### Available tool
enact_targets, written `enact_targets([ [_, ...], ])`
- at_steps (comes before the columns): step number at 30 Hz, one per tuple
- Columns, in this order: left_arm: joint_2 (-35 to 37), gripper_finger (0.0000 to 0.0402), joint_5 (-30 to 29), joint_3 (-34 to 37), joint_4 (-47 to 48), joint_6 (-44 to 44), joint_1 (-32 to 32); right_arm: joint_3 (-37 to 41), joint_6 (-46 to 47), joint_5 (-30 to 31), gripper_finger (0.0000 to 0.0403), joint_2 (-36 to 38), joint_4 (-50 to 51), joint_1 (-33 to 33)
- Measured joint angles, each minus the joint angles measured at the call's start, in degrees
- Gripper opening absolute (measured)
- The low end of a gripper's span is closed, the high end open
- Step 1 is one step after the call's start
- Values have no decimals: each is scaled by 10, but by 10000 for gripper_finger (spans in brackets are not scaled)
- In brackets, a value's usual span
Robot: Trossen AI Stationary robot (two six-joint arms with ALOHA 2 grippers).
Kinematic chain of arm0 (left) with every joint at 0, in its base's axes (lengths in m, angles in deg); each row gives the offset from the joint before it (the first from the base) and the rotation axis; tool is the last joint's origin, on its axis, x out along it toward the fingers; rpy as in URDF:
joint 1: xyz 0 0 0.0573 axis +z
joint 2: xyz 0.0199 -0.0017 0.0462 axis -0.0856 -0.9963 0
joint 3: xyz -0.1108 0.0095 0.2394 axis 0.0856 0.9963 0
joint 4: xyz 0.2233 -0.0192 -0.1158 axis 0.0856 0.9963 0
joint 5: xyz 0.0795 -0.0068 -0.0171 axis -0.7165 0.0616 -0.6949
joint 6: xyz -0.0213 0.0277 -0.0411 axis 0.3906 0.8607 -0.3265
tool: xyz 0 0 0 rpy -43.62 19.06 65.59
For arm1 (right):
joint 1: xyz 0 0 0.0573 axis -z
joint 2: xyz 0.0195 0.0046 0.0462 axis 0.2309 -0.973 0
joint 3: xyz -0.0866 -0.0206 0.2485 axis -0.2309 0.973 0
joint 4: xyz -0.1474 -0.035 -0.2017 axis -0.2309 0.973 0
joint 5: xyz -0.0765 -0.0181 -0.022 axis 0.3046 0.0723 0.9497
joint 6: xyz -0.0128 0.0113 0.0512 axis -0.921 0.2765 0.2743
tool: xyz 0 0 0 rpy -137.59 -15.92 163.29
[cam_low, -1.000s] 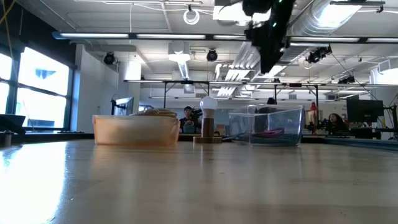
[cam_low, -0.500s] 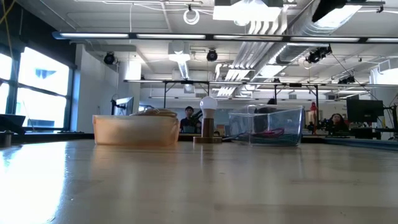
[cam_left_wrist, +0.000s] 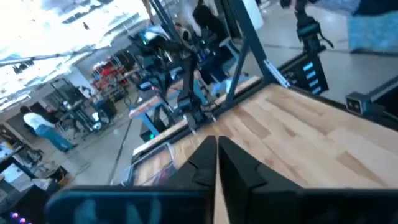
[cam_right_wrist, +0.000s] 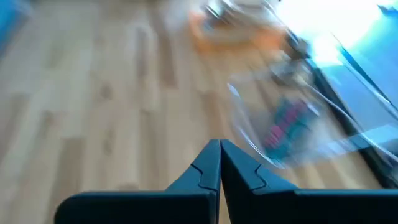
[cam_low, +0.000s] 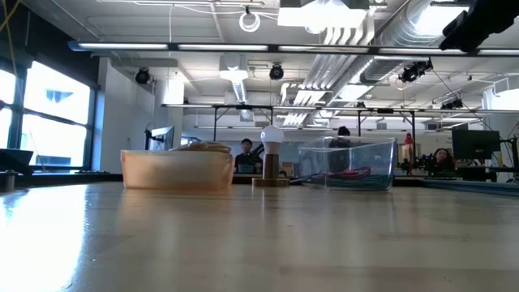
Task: Pick & Place USB Port
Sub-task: Return to Home Position
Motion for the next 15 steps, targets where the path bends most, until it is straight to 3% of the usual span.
enact_targets([
  [5,24,17,4,58,-21,-8,0,95,8,-132,1,62,-130,0],
  [9,46,4,1,130,-100,-22,0,104,24,-221,1,66,-221,-1],
  [15,46,2,-7,189,-173,-46,0,156,131,-275,0,66,-355,-1],
])
